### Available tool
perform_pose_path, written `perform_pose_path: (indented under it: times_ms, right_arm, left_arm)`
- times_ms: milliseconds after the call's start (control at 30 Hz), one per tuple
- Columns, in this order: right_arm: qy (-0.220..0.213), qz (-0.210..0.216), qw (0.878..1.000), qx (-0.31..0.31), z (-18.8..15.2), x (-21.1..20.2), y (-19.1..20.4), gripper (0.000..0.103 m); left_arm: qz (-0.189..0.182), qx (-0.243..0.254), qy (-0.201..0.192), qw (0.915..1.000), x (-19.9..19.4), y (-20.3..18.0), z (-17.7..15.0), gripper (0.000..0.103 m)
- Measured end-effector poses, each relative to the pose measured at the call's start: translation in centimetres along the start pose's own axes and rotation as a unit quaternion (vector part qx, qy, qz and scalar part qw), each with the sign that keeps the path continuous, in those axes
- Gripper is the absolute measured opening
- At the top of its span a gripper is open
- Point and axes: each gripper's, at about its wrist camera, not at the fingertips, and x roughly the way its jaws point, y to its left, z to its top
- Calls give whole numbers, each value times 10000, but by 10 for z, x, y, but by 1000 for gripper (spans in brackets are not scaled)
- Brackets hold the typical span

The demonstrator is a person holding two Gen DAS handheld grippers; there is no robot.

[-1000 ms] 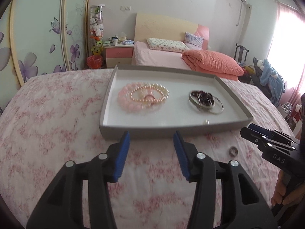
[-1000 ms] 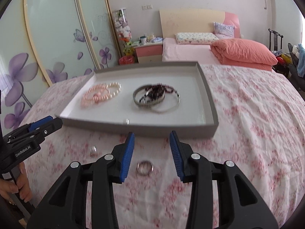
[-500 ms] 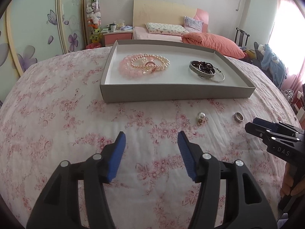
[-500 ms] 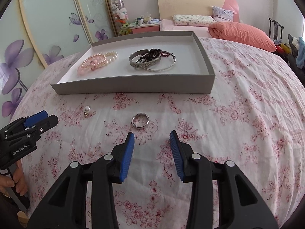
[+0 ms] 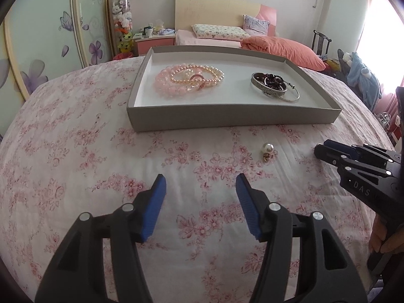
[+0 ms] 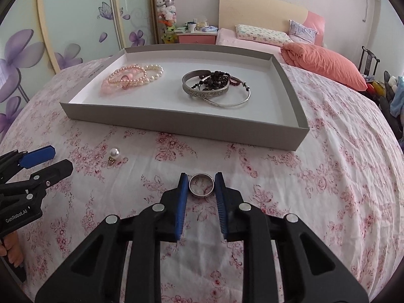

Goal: Organize jewelry
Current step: 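Grasp the second pearl earring with the left tool while the right tool holds the ring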

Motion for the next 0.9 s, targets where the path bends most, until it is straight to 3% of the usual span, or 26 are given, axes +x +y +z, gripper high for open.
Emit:
perform_pose_path:
  times_ms: [300, 500, 900]
  right_arm:
    - [-11, -215, 9988, 449, -18, -14, -30, 23]
    - [-5, -215, 9987, 461, -17, -14, -31, 23]
    - [-6, -189, 9987, 484, -17, -14, -31, 23]
  left_arm:
    - [-294, 388, 31, 9988, 6, -36, 15, 61]
    - [-301, 488, 223, 9981, 27, -58, 24, 61]
    - [-11, 612, 135, 9980, 39, -72, 31, 37]
